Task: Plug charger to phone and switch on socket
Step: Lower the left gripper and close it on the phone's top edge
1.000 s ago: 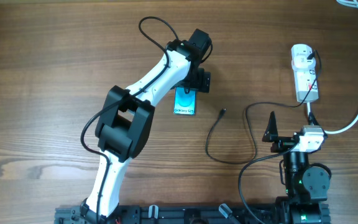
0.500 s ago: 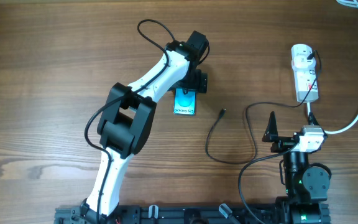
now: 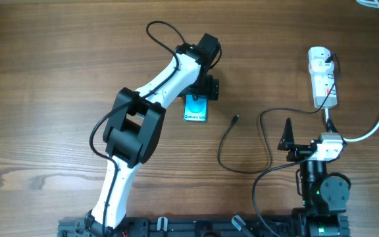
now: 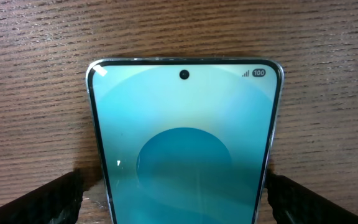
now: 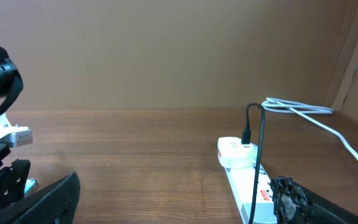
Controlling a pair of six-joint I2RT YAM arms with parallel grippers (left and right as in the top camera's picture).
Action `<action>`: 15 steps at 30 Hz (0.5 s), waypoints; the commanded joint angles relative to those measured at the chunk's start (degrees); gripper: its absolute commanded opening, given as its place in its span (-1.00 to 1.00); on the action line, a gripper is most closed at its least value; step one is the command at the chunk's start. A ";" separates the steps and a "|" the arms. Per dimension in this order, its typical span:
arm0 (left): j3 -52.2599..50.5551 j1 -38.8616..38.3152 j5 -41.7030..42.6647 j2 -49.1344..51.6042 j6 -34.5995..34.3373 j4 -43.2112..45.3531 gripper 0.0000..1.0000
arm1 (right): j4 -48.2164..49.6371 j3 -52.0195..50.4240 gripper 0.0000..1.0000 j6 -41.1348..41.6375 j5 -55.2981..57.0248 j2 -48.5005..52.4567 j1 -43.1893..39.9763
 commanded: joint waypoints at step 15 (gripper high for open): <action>0.70 0.26 2.93 0.96 0.98 -0.90 0.99 | 0.26 -0.15 1.00 0.81 0.13 -0.46 -0.20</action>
